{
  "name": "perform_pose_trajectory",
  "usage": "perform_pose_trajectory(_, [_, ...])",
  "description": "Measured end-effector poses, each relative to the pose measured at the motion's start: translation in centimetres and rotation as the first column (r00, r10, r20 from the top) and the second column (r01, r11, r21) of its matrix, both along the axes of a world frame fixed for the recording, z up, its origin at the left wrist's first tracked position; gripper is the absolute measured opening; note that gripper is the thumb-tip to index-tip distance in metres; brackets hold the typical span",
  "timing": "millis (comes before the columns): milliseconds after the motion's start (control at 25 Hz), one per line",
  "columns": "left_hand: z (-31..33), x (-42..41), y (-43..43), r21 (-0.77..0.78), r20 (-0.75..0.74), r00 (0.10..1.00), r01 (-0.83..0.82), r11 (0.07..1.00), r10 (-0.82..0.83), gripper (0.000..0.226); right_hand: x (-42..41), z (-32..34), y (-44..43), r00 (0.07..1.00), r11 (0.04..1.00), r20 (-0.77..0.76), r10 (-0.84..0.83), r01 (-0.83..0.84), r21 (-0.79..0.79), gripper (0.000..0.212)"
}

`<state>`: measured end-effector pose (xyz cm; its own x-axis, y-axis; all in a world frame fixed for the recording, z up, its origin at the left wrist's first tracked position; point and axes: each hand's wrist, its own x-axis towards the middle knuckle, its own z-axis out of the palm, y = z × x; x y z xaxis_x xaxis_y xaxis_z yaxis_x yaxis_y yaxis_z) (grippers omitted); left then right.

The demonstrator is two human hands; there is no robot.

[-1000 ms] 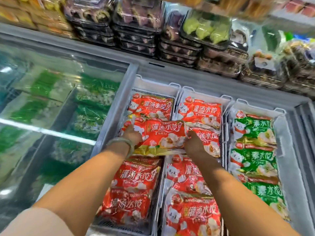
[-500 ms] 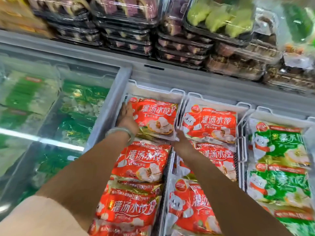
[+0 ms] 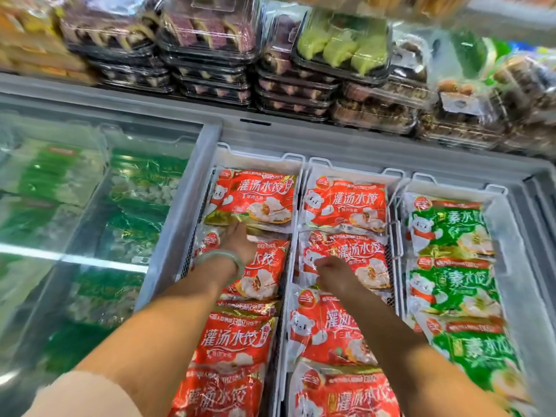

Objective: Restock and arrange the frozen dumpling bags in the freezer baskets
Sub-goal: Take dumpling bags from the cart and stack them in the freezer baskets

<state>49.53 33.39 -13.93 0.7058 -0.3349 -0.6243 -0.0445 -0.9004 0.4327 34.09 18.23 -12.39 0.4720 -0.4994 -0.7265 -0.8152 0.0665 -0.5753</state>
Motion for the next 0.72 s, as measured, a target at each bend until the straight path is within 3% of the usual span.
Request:
perform_pose_trajectory(240, [5.8, -5.7, 1.9, -0.084, -0.027, 0.999, 0.017, 0.996, -0.019, 0.06, -8.4, 4.1, 1.5, 0.991, 0.991, 0.079, -0.105, 0.098, 0.096, 0.02])
perform_pose_trajectory(360, [8.8, -9.4, 1.3, -0.104, -0.008, 0.998, 0.062, 0.993, -0.063, 0.045, -13.0, 5.5, 2.2, 0.982, 0.983, 0.071, -0.173, 0.168, 0.077, 0.028])
perform_pose_trajectory(480, [11.4, -13.6, 0.2, -0.095, 0.038, 0.989, 0.144, 0.985, -0.141, 0.034, -18.6, 6.8, 2.5, 0.944, 0.947, 0.098, -0.314, 0.303, 0.106, 0.018])
perform_pose_trajectory(720, [14.4, -22.2, -3.2, -0.231, -0.043, 0.974, 0.207, 0.951, -0.223, 0.033, -30.9, 9.4, 1.6, 0.875, 0.889, 0.16, -0.457, 0.448, 0.092, 0.011])
